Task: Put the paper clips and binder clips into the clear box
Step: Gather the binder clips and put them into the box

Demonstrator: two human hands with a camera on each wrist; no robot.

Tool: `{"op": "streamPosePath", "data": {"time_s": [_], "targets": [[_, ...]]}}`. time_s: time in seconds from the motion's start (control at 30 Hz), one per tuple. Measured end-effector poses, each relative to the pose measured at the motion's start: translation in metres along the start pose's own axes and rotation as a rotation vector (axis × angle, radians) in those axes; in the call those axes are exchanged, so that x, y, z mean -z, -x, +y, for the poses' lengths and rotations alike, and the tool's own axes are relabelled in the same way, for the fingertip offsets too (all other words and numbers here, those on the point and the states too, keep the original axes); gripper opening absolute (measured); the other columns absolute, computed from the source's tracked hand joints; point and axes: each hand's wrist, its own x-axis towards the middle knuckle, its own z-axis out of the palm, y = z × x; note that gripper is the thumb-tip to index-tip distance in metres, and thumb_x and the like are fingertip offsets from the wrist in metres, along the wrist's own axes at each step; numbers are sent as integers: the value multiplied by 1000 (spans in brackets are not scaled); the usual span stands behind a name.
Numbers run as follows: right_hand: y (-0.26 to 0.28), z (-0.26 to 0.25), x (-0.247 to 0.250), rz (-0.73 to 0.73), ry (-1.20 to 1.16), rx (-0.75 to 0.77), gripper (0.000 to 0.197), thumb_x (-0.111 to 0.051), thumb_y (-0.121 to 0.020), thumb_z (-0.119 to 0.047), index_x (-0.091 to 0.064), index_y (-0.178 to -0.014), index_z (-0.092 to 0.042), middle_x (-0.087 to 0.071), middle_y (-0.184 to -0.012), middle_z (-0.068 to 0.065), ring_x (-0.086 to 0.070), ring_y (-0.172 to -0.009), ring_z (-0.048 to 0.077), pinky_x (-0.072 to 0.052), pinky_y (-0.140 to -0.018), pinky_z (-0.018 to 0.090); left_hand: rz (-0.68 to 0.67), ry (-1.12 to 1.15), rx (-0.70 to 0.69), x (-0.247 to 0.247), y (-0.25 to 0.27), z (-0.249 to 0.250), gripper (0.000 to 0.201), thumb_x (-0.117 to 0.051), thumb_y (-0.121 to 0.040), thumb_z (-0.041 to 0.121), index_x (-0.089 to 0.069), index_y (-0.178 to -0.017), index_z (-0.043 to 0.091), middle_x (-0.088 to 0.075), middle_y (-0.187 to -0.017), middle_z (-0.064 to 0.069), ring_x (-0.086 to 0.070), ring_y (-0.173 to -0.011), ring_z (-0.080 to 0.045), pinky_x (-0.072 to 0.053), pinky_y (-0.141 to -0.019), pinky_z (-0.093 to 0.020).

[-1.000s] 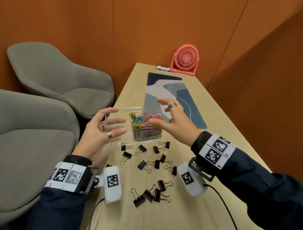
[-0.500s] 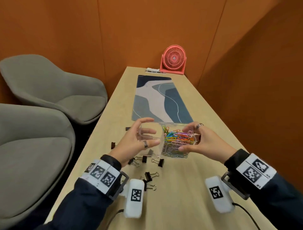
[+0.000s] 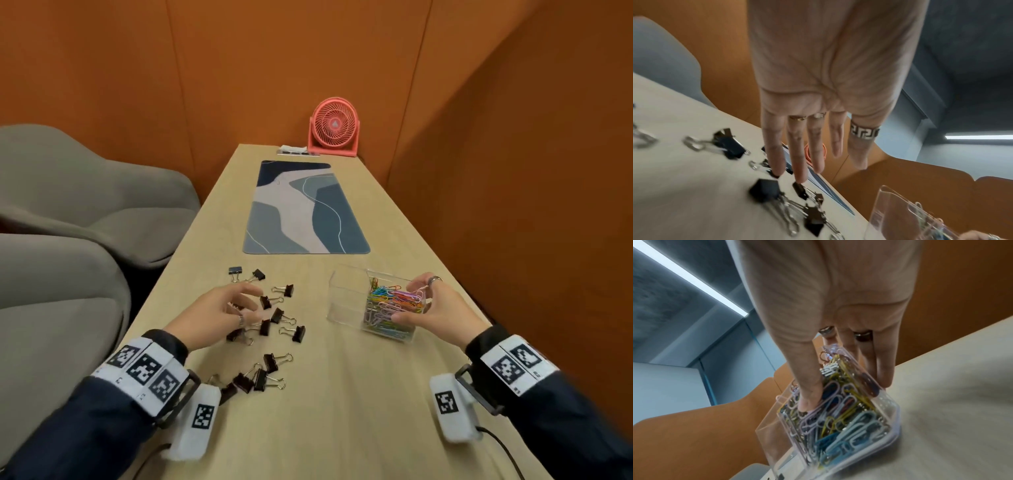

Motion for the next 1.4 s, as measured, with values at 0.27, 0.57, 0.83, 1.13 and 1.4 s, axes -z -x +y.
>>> {"op": "streamPosePath", "data": {"time_s": [0.27,0.57,0.83,1.13,1.4], "targets": [[-7,9,-6,-33,11,-4,45,-75,-77,-22,-43,-107,-21,-58,-88,-6,-58,-76,3,-40,-59,15,65,-213,91,49,13,-15,17,-66,-86,31,-59,-100,38,-67,-94,8,-64,-82,-12,-47,-71,-26],[-16,7,-12,-46,39,-20,46,-73,-79,-21,-38,-109,-18,-60,-95,3,-59,-75,8,-43,-59,17,-291,-677,357,73,27,-18,50,-80,-71,20,-53,-111,35,-54,-108,7,-54,-75,-6,-46,-51,-18],[-16,10,-14,-29,10,-8,47,-74,-78,-21,-38,-107,-17,-60,-102,7,-61,-84,16,-46,-64,21,-308,-916,170,51,18,-34,29,-58,-82,6,-63,-107,21,-61,-105,5,-55,-90,-10,-46,-70,-14],[-18,11,-15,-41,16,-10,46,-73,-79,-23,-37,-107,-19,-59,-108,9,-61,-89,20,-45,-62,19,17,406,139,64,16,-10,23,-52,-87,-12,-64,-102,1,-61,-89,-14,-70,-71,-15,-56,-60,-19],[-19,13,-16,-37,-14,-19,46,-73,-79,-20,-36,-105,-18,-59,-109,11,-61,-89,20,-46,-63,20,-9,899,343,57,2,-9,19,-40,-81,-3,-53,-90,8,-42,-68,-2,-36,-56,-12,-33,-53,-23]]}}
